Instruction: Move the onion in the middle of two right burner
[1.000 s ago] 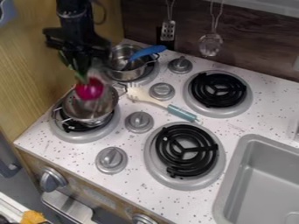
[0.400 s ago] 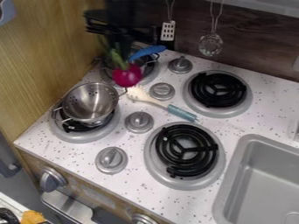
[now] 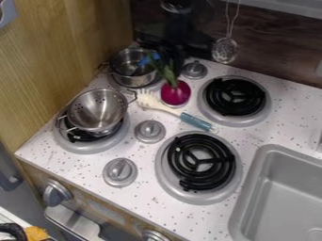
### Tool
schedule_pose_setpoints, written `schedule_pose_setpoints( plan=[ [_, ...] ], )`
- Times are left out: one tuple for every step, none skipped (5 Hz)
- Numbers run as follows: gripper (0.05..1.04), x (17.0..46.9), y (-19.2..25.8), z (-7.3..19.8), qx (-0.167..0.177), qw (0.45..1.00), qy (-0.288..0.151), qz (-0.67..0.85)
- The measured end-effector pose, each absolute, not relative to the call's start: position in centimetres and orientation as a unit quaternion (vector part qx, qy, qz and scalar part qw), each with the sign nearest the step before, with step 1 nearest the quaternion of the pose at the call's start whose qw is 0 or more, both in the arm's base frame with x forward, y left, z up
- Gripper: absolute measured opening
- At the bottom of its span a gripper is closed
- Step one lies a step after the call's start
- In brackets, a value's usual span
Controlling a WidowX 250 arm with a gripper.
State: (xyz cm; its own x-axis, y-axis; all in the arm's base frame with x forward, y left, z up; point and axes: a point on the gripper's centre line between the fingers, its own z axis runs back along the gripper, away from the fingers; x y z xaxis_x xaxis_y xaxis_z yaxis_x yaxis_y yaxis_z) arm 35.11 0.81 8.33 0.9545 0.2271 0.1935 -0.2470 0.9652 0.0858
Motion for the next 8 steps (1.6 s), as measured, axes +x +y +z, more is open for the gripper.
schedule_pose_setpoints(
  plan=[
    [0.086, 35.9, -1.3, 5.6, 0.001, 0.991, -0.080, 0.111],
    [0.086, 36.9, -2.5, 4.8, -0.016, 0.991, -0.087, 0.095],
    [0.086, 38.2, -3.5, 4.3, -0.027, 0.993, -0.092, 0.067],
    [0.086, 38.7, -4.7, 3.8, -0.043, 0.993, -0.088, 0.058],
    [0.086, 38.6, -6.2, 3.2, -0.058, 0.995, -0.069, 0.051],
    [0.086, 38.5, -6.9, 2.6, -0.068, 0.995, -0.052, 0.043],
    [0.086, 38.7, -7.4, 2.4, -0.065, 0.995, -0.059, 0.051],
    [0.107, 38.9, -7.7, 2.3, -0.056, 0.995, -0.069, 0.044]
  ],
)
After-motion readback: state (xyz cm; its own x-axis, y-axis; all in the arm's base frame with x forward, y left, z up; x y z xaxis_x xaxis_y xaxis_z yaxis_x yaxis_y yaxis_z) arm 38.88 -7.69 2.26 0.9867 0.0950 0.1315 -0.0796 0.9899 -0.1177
